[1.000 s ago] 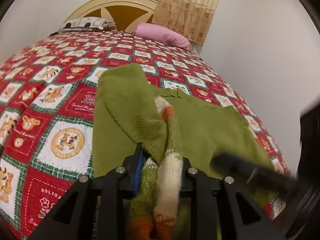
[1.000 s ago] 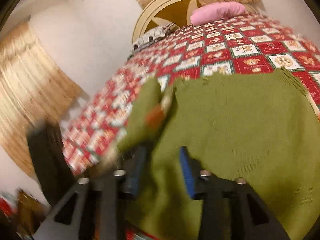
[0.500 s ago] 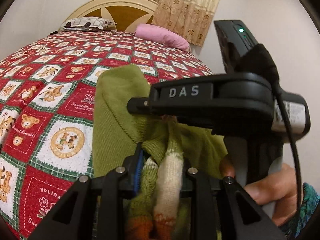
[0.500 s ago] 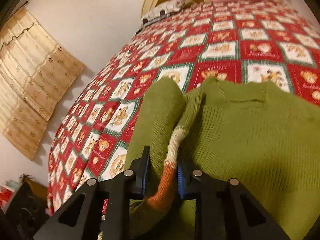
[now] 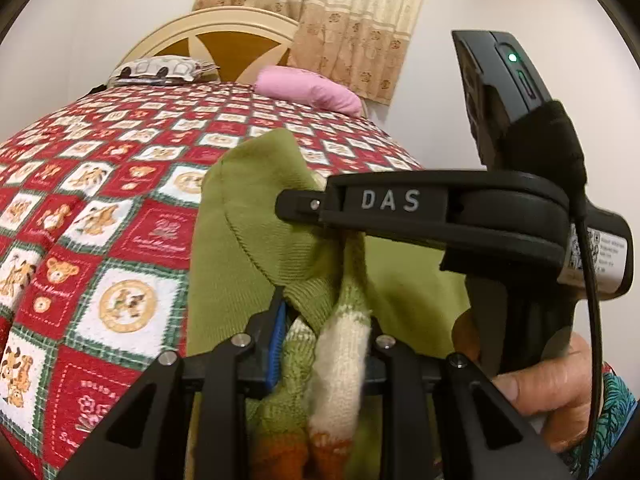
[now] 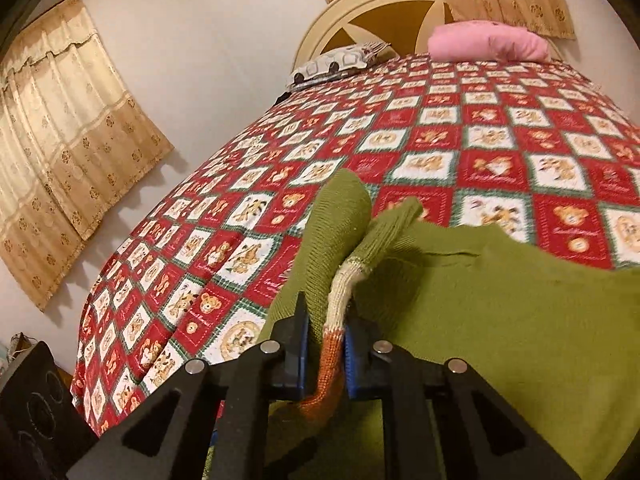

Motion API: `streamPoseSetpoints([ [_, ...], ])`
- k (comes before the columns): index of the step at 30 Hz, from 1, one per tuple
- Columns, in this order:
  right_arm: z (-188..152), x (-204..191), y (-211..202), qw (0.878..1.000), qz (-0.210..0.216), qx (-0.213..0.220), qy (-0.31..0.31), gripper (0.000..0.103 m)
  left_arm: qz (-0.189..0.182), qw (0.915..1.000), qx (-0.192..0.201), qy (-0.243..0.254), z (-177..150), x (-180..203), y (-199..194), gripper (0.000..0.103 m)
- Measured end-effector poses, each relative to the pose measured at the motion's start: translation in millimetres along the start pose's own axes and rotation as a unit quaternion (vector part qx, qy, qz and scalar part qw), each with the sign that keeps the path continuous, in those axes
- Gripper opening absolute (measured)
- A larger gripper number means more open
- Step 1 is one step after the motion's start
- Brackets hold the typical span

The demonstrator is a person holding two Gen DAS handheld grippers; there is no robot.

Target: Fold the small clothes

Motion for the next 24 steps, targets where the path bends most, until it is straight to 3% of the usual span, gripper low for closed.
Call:
streamPoseSetpoints([
  [15,-1,78,-75,0.998,-0.061,0.013,-0.006,0.013,-0.039,0.9972,-0.006,0.063,5,94,14,0.026],
  [24,-21,139,-102,0.996,-0.092,-0.001,0.013,0.013,-0.055,0.9939,-0.031,0.091,-12,145,38,0.026],
])
Point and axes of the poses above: each gripper's, at about its wrist camera, not at the fingertips, and y roughly the way its jaws point, x to its right, z to its top, the point moved 7 cm from there along y, roughly the way its jaws point, and after that the axes turned 1 degree about -x, right-handed, at the moved point
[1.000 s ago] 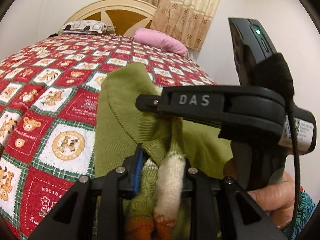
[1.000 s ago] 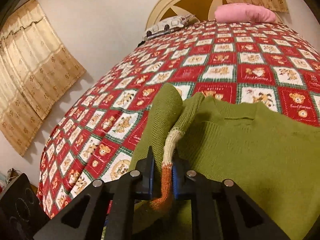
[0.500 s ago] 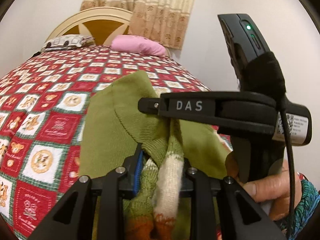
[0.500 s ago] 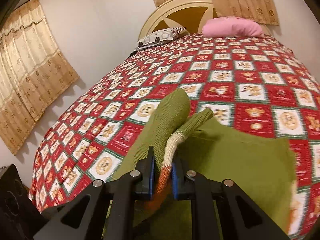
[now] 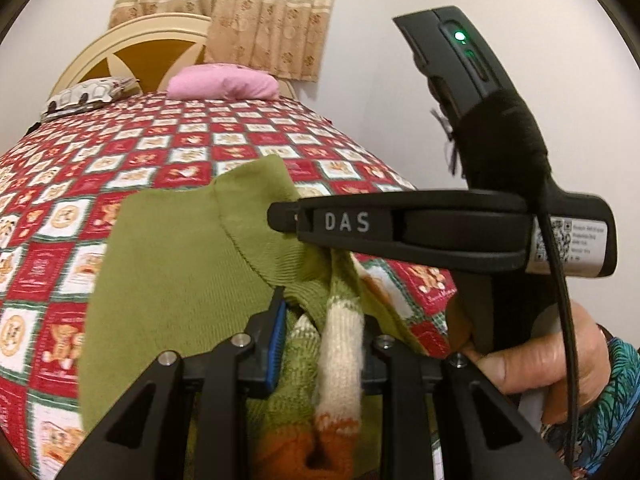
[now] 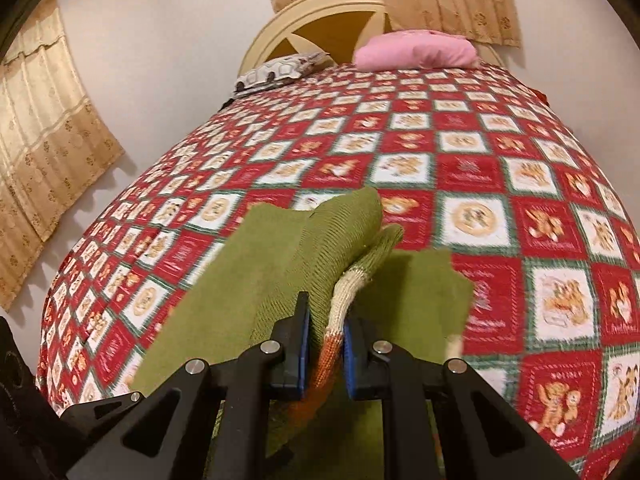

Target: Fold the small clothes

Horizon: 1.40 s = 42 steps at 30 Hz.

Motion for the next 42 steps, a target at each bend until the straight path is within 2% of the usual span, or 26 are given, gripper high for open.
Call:
streamPoseSetpoints([
  [7,-15,40,-3,0.999,-0.003,-0.001,0.04,0.013,-0.004,0.9997,-0.019,0.017,-7,30,17,0.026],
  [12,-37,62,19,0.998,-0.009,-0.035,0.057,0.013,0.015,0.998,-0.049,0.036,-21,40,37,0.026],
  [16,-45,74,21,0.994,0.027,-0.017,0.103,0.013,0.013,0.9978,-0.055,0.036,-22,39,35,0.027],
  [20,-50,75,14,0.992,0.027,-0.022,0.121,0.017,0.001,0.9971,-0.059,0.048,-29,41,18,0.043],
  [22,-56,73,-3,0.994,0.006,-0.023,0.109,0.022,-0.007,0.9964,-0.057,0.062,-39,41,1,0.046],
  [25,-69,78,-39,0.993,-0.042,-0.002,0.108,0.023,-0.012,0.9961,-0.053,0.069,-58,28,-32,0.061],
  [26,-73,79,-51,0.992,-0.054,0.006,0.111,0.023,-0.013,0.9966,-0.047,0.066,-65,20,-46,0.061],
  [29,-85,71,-89,0.991,-0.06,0.036,0.118,0.023,0.011,0.9973,-0.036,0.063,-76,-2,-71,0.062],
  [34,-96,21,-115,0.995,-0.023,0.047,0.084,0.023,0.034,0.9975,-0.046,0.042,-87,-28,-85,0.061],
  [36,-98,1,-113,0.997,-0.015,0.043,0.058,0.033,0.049,0.9971,-0.042,0.039,-86,-30,-87,0.061],
  [37,-100,-9,-109,0.998,-0.015,0.037,0.046,0.044,0.056,0.9968,-0.04,0.039,-86,-30,-88,0.062],
  [38,-103,-15,-105,0.999,-0.018,0.03,0.036,0.052,0.061,0.9967,-0.038,0.038,-85,-31,-89,0.069],
  [40,-110,-24,-93,0.999,-0.028,0.01,0.015,0.052,0.07,0.9965,-0.034,0.03,-84,-37,-90,0.079],
  [42,-120,-24,-79,0.999,-0.051,-0.009,0.0,0.052,0.107,0.9935,-0.03,0.023,-85,-50,-87,0.08],
])
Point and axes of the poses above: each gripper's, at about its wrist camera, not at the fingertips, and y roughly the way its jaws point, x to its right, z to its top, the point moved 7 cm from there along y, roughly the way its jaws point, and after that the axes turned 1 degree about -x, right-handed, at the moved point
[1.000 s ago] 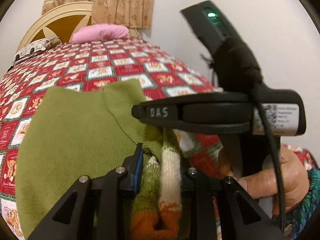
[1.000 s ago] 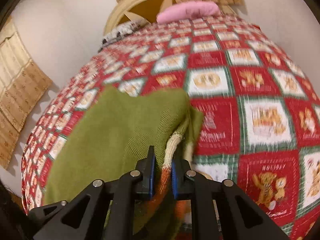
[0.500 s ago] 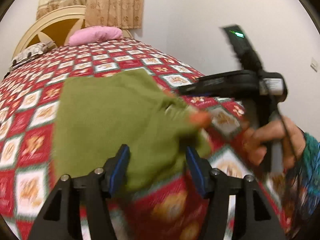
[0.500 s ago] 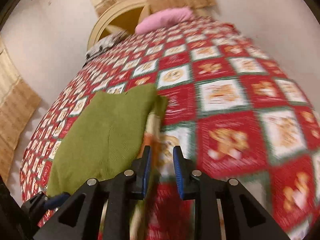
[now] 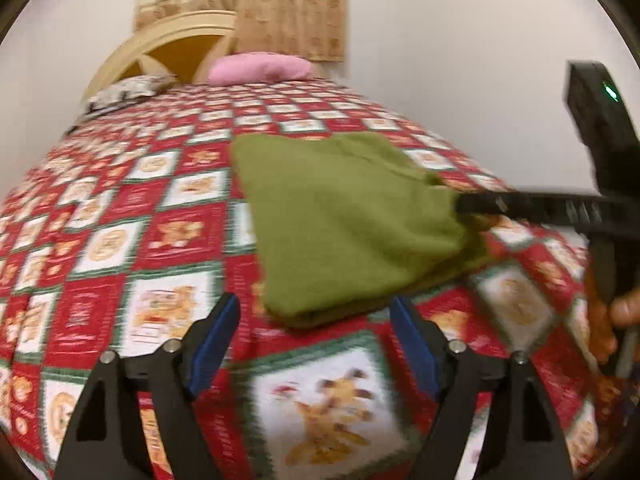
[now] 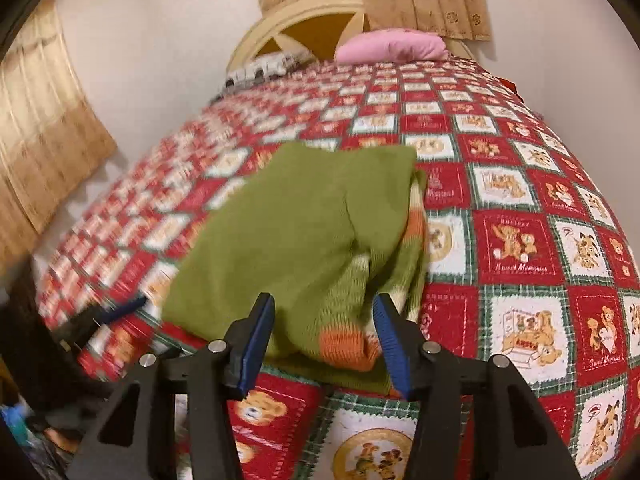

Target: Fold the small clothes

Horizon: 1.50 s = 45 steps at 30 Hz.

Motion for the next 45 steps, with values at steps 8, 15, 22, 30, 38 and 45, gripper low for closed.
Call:
streamPoseSetpoints([
  [8,-35,23,13,0.994,0.037,-0.015,0.099,0.012,-0.045,0.992,-0.055,-0.104,-9,-45,32,0.071],
  [15,-49,42,0,0.984,0.092,-0.011,0.154,0.009,-0.052,0.9941,-0.067,-0.068,-15,-39,14,0.069],
  [22,-5,21,-40,0.997,-0.021,0.052,0.045,0.013,-0.043,0.9943,-0.017,-0.096,29,-63,1,0.07],
  [30,36,9,41,0.996,-0.093,0.015,-0.013,0.009,0.036,0.9945,-0.007,-0.098,68,-50,67,0.07],
  [38,28,43,52,0.995,-0.091,0.032,0.036,0.011,0.048,0.9928,-0.019,-0.108,51,-51,83,0.083],
  [45,26,35,55,0.992,-0.113,0.045,0.013,0.014,0.075,0.9912,-0.013,-0.108,49,-52,85,0.094],
])
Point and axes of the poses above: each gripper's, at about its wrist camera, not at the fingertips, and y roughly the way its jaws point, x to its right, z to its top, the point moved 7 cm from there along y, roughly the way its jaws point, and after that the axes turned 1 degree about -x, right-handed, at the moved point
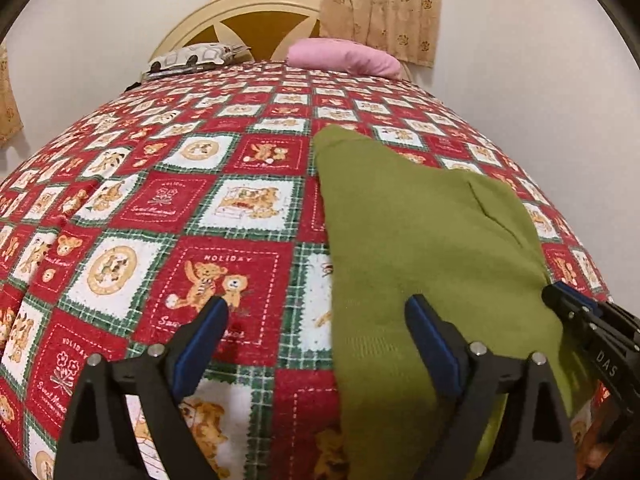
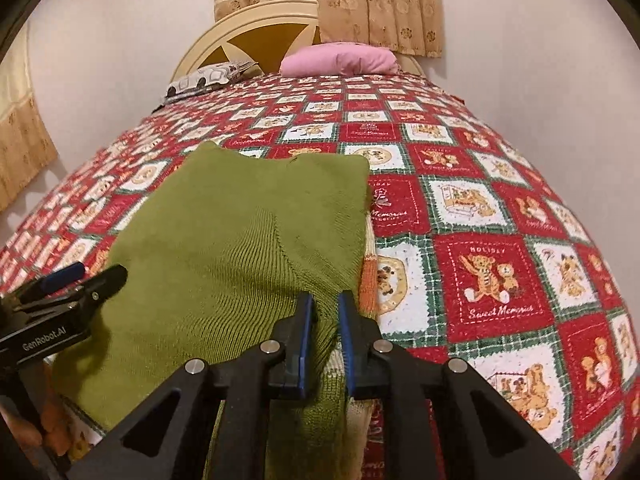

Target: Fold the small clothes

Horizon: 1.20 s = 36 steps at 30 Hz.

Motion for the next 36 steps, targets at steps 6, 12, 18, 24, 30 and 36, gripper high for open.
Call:
streamPoseSetpoints([
  [6,-1,-2,-3,1.0,-0.016,0.004,-0.007,0.023,0.0,1.0,-0.002,-0.003,-1,-2,-2,0.094],
  [12,-14,35,-27,0.994,0.0,0.021,0.106,0.079,-0.008,0.9999,-0.005,-0.004,-9,-13,-15,0.094],
  [18,-41,60,-34,0.977,0.062,0.007,0.203,0.079,-0.069,0.9959,-0.041,-0.041,-33,-28,-26,0.099],
  [24,-40,57,-36,0.978,0.065,0.012,0.199,0.079,-0.117,0.988,-0.057,-0.083,-30,-41,-32,0.099],
  [30,-30,45,-47,0.981,0.087,0.015,0.174,0.079,-0.122,0.9897,-0.039,-0.064,7,-32,-23,0.099],
  [36,25,43,-39,0.984,0.102,0.028,0.142,0.079,-0.163,0.9831,-0.053,-0.064,51,-7,8,0.099],
])
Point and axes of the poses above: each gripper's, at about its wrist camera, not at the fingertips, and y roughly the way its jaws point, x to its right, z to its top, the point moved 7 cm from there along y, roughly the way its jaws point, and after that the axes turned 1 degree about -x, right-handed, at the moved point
